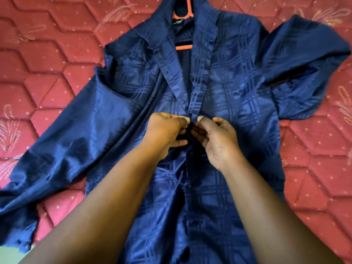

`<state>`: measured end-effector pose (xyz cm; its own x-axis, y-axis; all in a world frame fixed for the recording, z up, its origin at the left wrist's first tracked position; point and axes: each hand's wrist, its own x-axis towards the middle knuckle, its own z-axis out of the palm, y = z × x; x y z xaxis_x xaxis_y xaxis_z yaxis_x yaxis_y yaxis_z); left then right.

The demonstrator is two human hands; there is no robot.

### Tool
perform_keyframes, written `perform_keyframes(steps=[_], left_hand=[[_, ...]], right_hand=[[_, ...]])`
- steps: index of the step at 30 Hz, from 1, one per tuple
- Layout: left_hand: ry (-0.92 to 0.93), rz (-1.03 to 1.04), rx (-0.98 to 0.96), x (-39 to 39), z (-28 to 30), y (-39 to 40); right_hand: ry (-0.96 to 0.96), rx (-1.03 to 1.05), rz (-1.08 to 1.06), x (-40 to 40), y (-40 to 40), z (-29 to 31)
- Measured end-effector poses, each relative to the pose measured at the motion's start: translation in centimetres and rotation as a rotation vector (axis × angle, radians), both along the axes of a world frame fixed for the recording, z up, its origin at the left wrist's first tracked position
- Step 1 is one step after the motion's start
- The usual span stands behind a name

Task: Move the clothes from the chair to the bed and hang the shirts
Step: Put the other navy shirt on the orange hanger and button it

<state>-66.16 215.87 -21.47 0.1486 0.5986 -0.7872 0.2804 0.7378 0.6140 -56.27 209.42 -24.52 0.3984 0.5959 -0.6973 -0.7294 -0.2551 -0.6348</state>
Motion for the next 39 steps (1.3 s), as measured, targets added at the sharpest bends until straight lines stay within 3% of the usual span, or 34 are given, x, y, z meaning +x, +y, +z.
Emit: perform_keyframes(steps=[13,20,24,29,32,36,39], left_hand=[[-0.031,0.081,-0.128,0.3,-0.6,-0.3],[0.083,0.094,0.044,1.0,-0.9,-1.3],[0.197,0.143,0.028,1.6,-1.5,-1.2],[0.287,0.062,-0.022,2.1,-1.4,-0.9],[0.324,-0.075,0.058,1.7,-1.6,-0.6],[0.412,-0.366,0.335,0.8,-2.3,-1.4],[0.453,-0.461,0.547,0.1,-2.9,-2.3]], right_hand=[[-0.307,0.000,0.153,-0.4,-0.3,-1.4],[-0.522,0.011,0.141,-1.8,-0.8,-1.3],[-0.702,0.017,0.140,-2.8,-1.1,-1.1],[-0.982,0.008,0.296,-3.6,-0.9,-0.5],[-0.886,-0.043,0.326,-2.8,-0.1,-0.2],[-0.650,-0.177,0.333,-1.5,0.6,-0.5],[-0.454,-0.298,0.328,-0.7,0.8,-0.5]])
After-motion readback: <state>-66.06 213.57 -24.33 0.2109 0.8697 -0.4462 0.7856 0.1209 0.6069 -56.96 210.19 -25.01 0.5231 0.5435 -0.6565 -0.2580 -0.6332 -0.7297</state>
